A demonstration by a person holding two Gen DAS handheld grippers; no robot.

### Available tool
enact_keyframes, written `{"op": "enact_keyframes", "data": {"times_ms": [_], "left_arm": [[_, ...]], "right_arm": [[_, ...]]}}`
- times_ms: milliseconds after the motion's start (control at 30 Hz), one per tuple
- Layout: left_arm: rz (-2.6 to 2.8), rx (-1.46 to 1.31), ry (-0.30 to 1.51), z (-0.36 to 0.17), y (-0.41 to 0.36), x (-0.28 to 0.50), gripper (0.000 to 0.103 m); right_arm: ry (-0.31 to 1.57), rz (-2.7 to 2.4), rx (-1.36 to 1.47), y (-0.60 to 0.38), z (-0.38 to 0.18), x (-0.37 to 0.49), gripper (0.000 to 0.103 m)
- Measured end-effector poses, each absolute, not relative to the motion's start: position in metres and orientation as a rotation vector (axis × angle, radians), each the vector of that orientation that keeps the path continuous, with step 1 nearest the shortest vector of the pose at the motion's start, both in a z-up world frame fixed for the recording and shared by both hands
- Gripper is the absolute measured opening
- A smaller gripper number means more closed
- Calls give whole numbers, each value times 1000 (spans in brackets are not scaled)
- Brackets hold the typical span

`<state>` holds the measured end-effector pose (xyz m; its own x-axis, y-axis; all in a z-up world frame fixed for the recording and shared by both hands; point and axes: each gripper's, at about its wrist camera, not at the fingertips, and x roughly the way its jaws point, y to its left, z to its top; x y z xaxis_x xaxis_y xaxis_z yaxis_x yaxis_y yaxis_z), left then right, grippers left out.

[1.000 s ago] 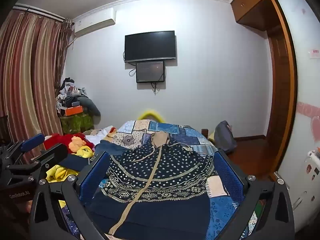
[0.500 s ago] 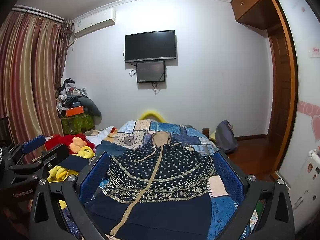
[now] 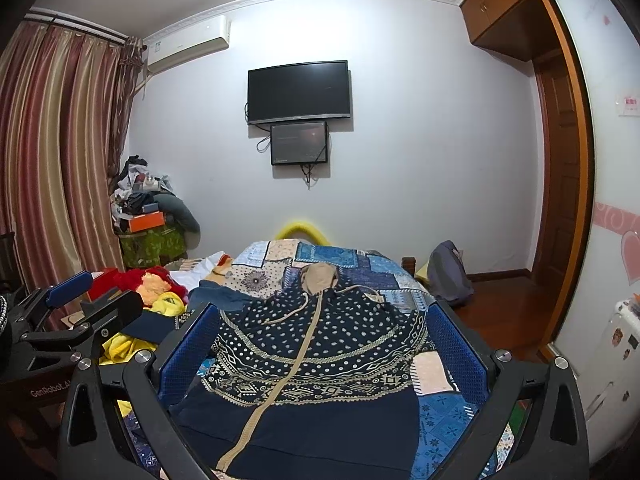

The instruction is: Fold large clothes

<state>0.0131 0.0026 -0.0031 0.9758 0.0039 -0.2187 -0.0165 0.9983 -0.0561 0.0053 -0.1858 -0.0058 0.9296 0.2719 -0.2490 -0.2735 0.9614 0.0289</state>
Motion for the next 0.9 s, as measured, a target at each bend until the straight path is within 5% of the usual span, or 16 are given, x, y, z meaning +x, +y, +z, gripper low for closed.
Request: {"op": "enact_keyframes", "data": {"times_ms": [900], "left_arm": [[12, -77, 218, -3, 6, 16, 103]], "right_arm": [[251, 279, -14, -187, -4, 6, 103]]}}
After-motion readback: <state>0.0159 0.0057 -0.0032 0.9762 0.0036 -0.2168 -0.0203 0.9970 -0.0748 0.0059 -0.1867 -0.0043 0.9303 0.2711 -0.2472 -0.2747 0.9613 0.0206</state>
